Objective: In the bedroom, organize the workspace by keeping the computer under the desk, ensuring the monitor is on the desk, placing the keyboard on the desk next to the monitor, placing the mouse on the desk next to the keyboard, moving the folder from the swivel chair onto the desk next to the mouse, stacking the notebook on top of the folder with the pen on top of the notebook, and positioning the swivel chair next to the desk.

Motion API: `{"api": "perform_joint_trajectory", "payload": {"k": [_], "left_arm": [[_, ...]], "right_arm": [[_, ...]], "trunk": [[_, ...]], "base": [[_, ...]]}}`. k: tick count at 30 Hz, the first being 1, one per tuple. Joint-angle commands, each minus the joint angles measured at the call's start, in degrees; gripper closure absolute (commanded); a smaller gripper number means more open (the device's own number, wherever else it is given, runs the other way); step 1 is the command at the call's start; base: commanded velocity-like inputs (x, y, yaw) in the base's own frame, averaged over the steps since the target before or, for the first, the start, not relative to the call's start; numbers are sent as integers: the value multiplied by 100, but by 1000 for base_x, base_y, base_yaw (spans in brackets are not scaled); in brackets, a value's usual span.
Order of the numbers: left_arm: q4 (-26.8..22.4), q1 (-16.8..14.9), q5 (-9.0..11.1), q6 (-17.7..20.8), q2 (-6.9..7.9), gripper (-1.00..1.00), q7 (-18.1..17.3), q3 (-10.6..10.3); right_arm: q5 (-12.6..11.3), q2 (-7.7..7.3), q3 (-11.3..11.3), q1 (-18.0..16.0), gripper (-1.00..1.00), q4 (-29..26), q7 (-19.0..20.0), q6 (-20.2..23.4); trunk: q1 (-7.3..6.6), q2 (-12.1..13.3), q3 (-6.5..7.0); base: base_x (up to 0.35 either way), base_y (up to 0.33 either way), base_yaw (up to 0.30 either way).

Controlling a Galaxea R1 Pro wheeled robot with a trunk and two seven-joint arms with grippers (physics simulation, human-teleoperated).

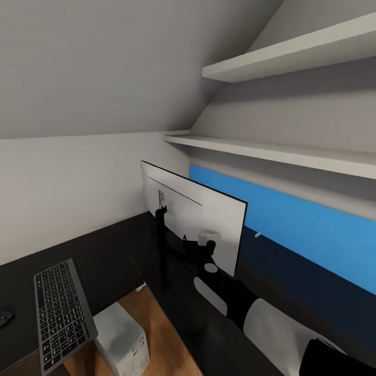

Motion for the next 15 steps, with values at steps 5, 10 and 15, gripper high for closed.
{"api": "perform_joint_trajectory", "payload": {"k": [5, 10, 15], "left_arm": [[953, 0, 107, -592, 65, -100, 31, -36], [1912, 0, 116, -1546, 69, -100, 24, -40], [2765, 0, 118, -2390, 114, -100, -44, -45]], "right_arm": [[-59, -6, 25, -10, -100, 4, -35, -50], [-62, -6, 30, -10, -100, 3, -39, -50], [-61, -6, 29, -10, -100, 3, -40, -50]], "trunk": [[1, -4, -6], [1, -4, -6], [1, -4, -6]], "base": [[0, 0, 0], [0, 0, 0], [0, 0, 0]]}}
